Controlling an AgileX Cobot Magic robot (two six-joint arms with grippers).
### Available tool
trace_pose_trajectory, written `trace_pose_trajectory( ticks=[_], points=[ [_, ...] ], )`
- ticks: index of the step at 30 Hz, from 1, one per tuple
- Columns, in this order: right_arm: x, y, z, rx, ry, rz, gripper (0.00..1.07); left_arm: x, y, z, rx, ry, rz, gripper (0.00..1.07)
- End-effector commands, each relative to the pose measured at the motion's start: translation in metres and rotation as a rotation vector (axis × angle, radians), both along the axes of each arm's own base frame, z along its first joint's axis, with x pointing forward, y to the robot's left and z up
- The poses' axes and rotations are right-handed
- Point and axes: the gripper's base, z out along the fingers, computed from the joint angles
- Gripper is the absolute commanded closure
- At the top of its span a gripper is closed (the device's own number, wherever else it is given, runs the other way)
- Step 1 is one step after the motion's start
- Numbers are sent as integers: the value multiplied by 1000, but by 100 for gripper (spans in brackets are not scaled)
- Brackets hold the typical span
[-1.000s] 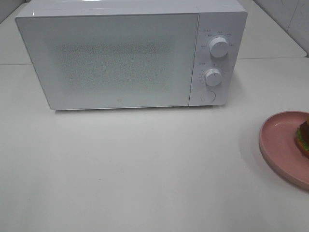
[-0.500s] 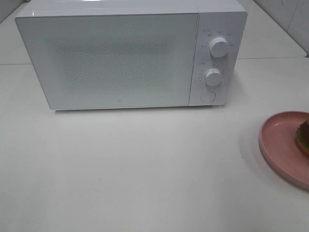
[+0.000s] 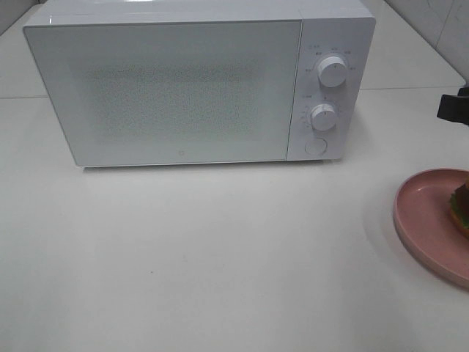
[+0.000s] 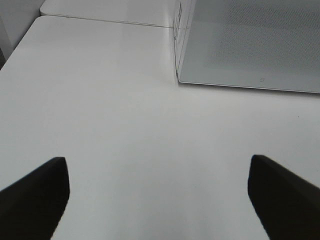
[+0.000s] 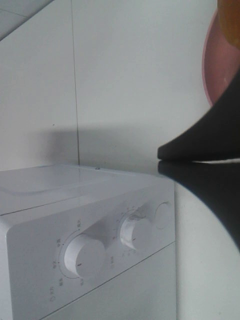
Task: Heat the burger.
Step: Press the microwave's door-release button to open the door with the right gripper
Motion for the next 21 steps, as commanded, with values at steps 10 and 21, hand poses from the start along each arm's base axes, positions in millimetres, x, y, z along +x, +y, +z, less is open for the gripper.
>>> trace_pose_trajectory(
  ticks=[10, 21],
  points=[
    [-5, 10, -39, 699, 45, -71, 107, -2, 0, 0, -2, -14, 0, 18],
    [-13, 35, -52, 1052, 185, -172, 107, -2, 0, 0, -3, -9, 0, 18]
  ],
)
